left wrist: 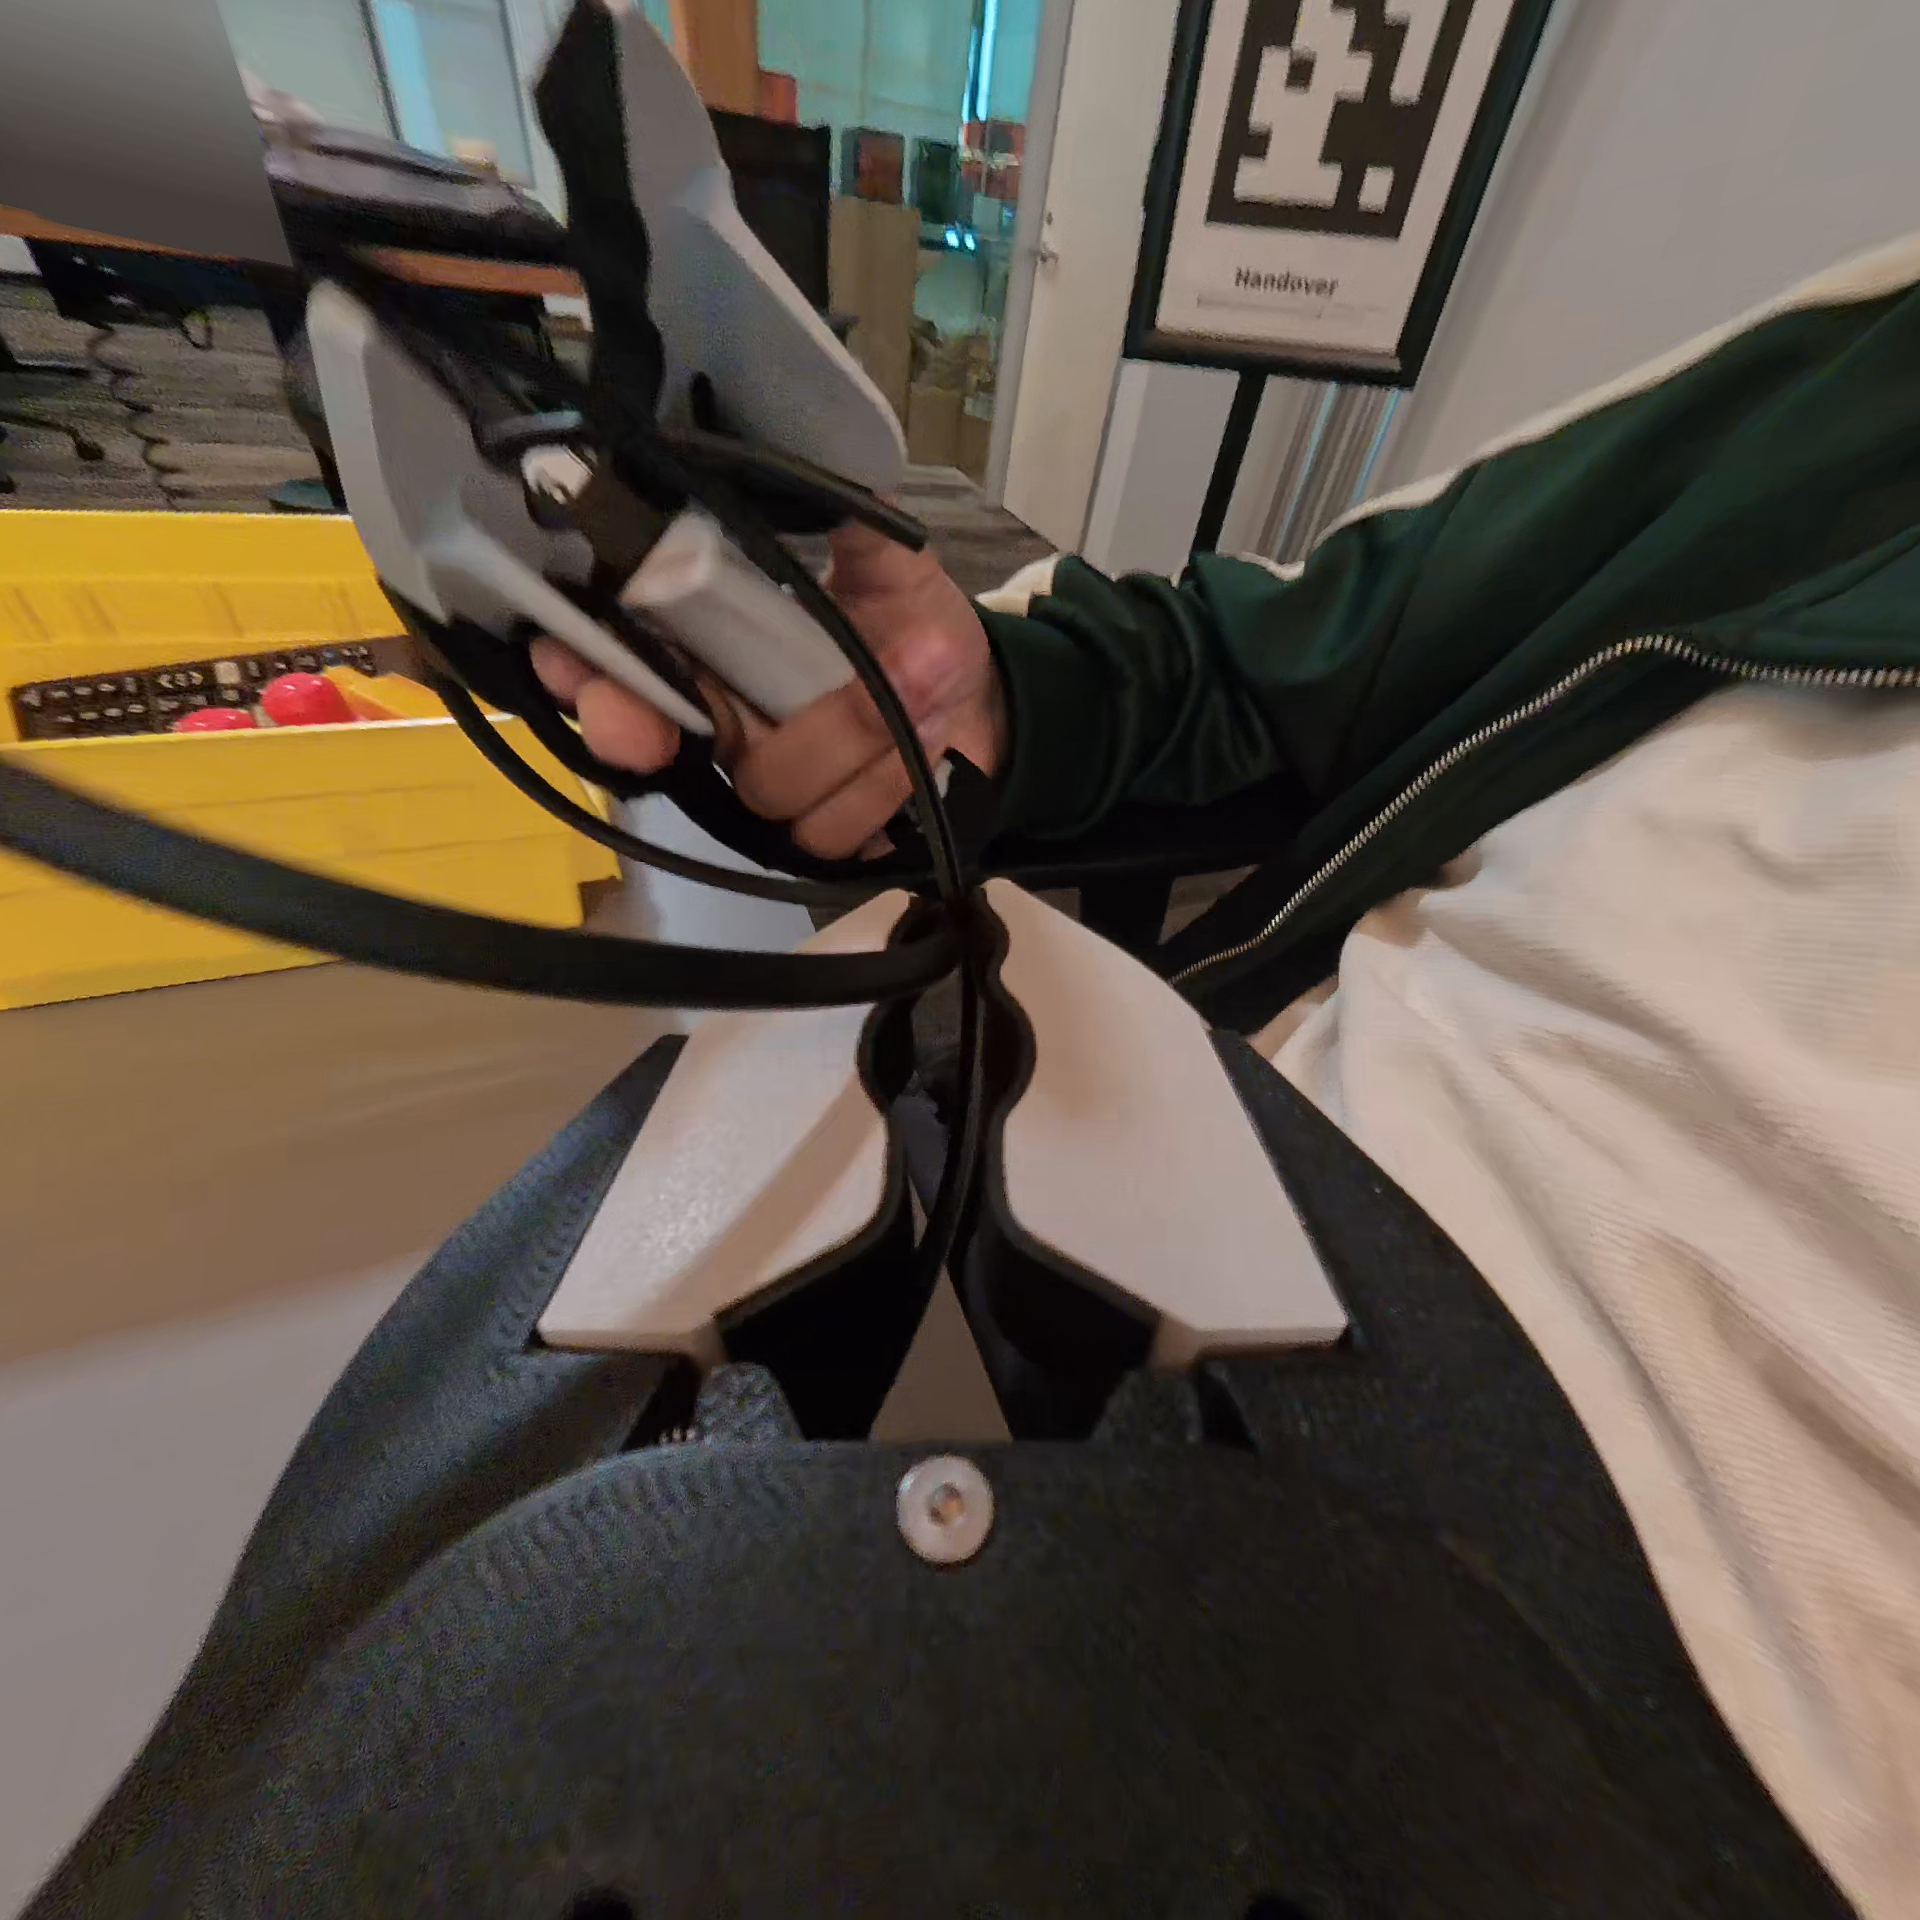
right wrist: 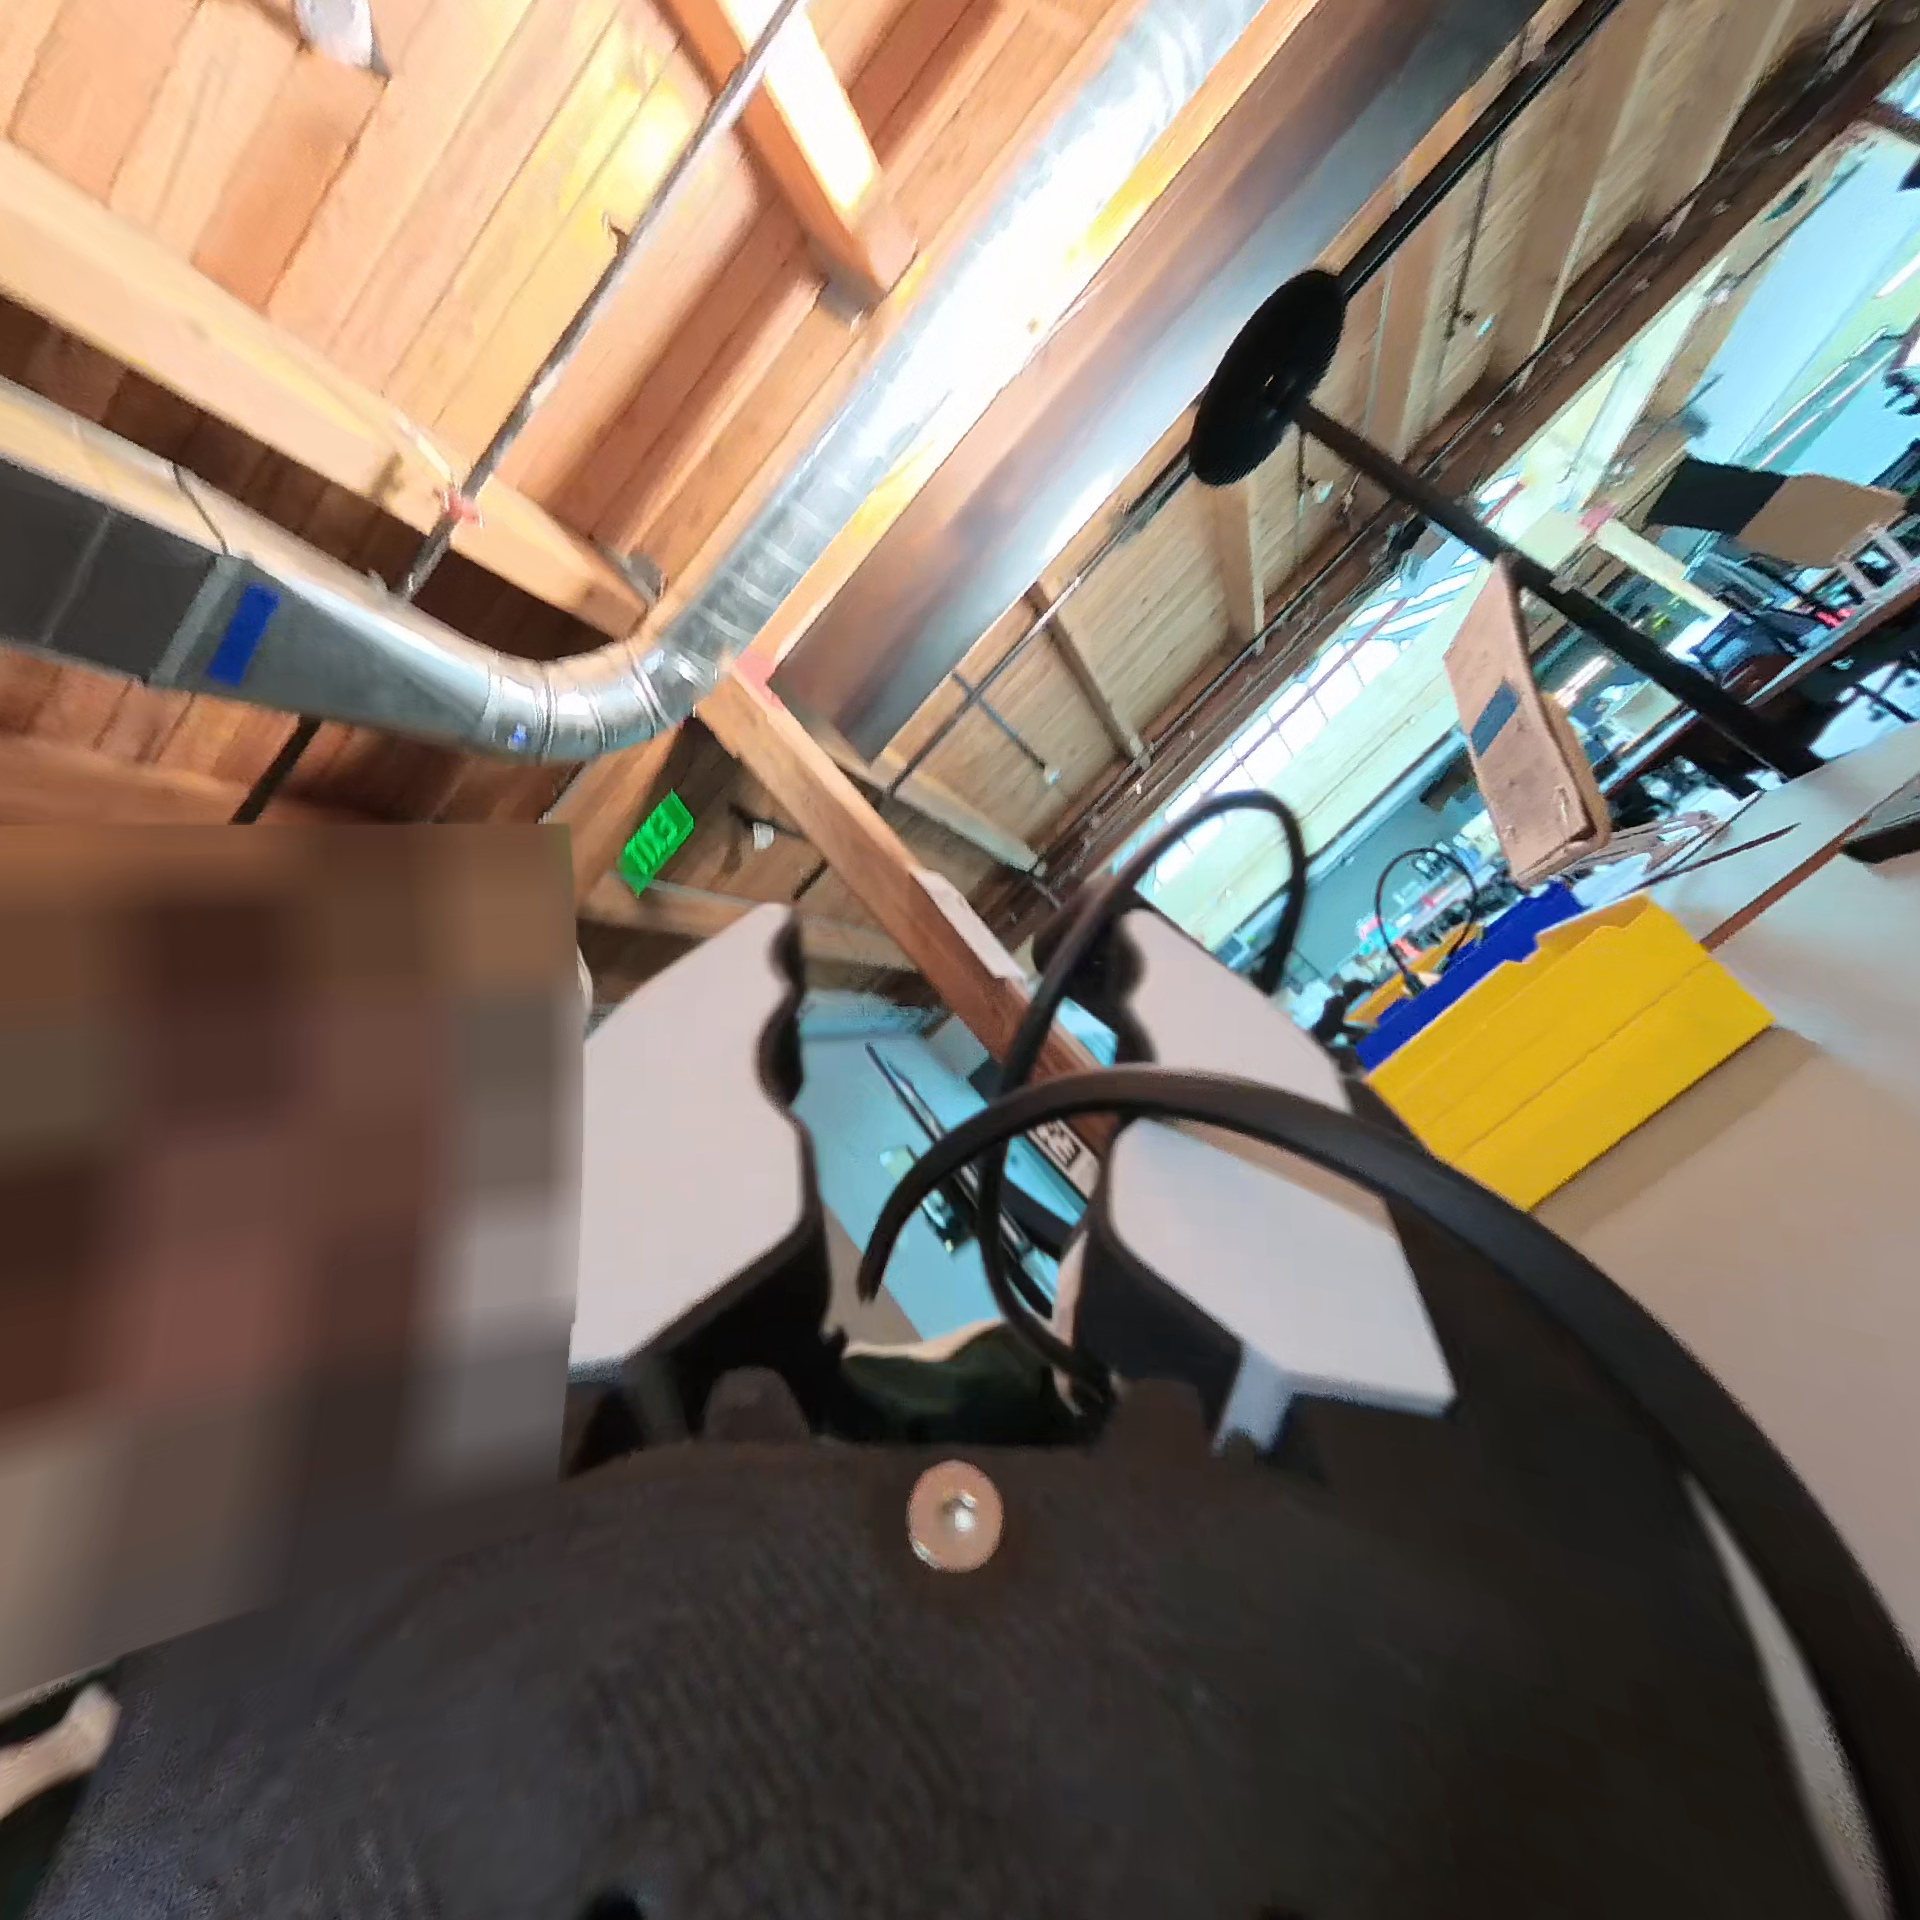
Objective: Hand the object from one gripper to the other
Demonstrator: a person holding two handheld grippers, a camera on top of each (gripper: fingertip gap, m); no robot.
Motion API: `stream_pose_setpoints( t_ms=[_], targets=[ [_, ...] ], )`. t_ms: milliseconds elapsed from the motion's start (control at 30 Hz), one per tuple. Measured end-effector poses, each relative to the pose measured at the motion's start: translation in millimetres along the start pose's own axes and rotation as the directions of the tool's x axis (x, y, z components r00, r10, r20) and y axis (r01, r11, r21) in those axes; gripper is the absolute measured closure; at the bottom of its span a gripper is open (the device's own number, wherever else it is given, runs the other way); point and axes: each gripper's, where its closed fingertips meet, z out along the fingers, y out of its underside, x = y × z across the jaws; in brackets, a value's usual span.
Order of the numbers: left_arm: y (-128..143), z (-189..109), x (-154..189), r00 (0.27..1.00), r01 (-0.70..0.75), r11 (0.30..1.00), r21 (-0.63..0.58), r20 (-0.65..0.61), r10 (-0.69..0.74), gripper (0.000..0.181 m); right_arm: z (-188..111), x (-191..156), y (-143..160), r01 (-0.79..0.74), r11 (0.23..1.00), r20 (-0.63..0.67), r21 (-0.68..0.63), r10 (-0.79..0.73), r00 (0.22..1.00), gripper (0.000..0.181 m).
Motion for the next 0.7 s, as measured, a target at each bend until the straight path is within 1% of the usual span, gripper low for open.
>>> stream_pose_setpoints(
  t_ms=[33, 67, 133, 267, 367, 433, 467, 533, 567, 600, 633, 667, 700],
  targets=[
    [-5, -5, -3, 1.0, 0.018, 0.999, 0.029, 0.005, -0.018, 0.174, -1, 4, -4, -0.025, 0.999, -0.011, 0.03, 0.025, 1.0, 0.113],
    [-10, -11, -6, 0.999, 0.039, 0.997, 0.061, 0.009, -0.04, 0.174, -3, 8, -7, -0.049, 0.997, -0.021, 0.051, 0.05, 0.999, 0.106],
    [-21, -25, -14, 0.997, 0.076, 0.988, 0.135, 0.023, -0.08, 0.174, -5, 14, -8, -0.091, 0.994, -0.029, 0.066, 0.094, 0.995, 0.101],
    [-45, -60, -32, 0.987, 0.119, 0.953, 0.28, 0.067, -0.144, 0.175, -9, 23, -9, -0.157, 0.985, -0.044, 0.072, 0.16, 0.986, 0.101],
    [-59, -89, -43, 0.979, 0.119, 0.922, 0.368, 0.112, -0.171, 0.175, -10, 32, -2, -0.193, 0.98, -0.077, 0.037, 0.196, 0.978, 0.103],
    [-66, -103, -46, 0.975, 0.109, 0.91, 0.4, 0.134, -0.175, 0.175, -11, 35, 1, -0.155, 0.988, -0.1, 0.015, 0.156, 0.983, 0.11],
    [-69, -108, -47, 0.974, 0.104, 0.907, 0.408, 0.143, -0.176, 0.176, -11, 37, 3, -0.101, 0.995, -0.132, 0.004, 0.101, 0.986, 0.111],
    [-73, -112, -46, 0.974, 0.092, 0.909, 0.408, 0.152, -0.166, 0.176, -10, 38, 4, 0.07, 0.996, -0.201, -0.049, -0.078, 0.976, 0.114],
    [-74, -112, -45, 0.975, 0.085, 0.913, 0.399, 0.156, -0.159, 0.176, -10, 36, 5, 0.172, 0.98, -0.229, -0.1, -0.191, 0.955, 0.115],
    [-74, -111, -43, 0.976, 0.083, 0.92, 0.383, 0.153, -0.153, 0.175, -8, 34, 7, 0.288, 0.944, -0.248, -0.163, -0.322, 0.914, 0.116],
    [-73, -107, -40, 0.979, 0.088, 0.928, 0.362, 0.141, -0.148, 0.175, -7, 31, 10, 0.409, 0.882, -0.253, -0.234, -0.461, 0.85, 0.118],
    [-72, -103, -38, 0.981, 0.093, 0.936, 0.338, 0.128, -0.144, 0.175, -5, 28, 13, 0.52, 0.795, -0.241, -0.312, -0.595, 0.766, 0.121],
    [-70, -97, -35, 0.983, 0.103, 0.945, 0.312, 0.113, -0.144, 0.175, -3, 25, 18, 0.615, 0.687, -0.213, -0.387, -0.716, 0.665, 0.125]
  ],
)
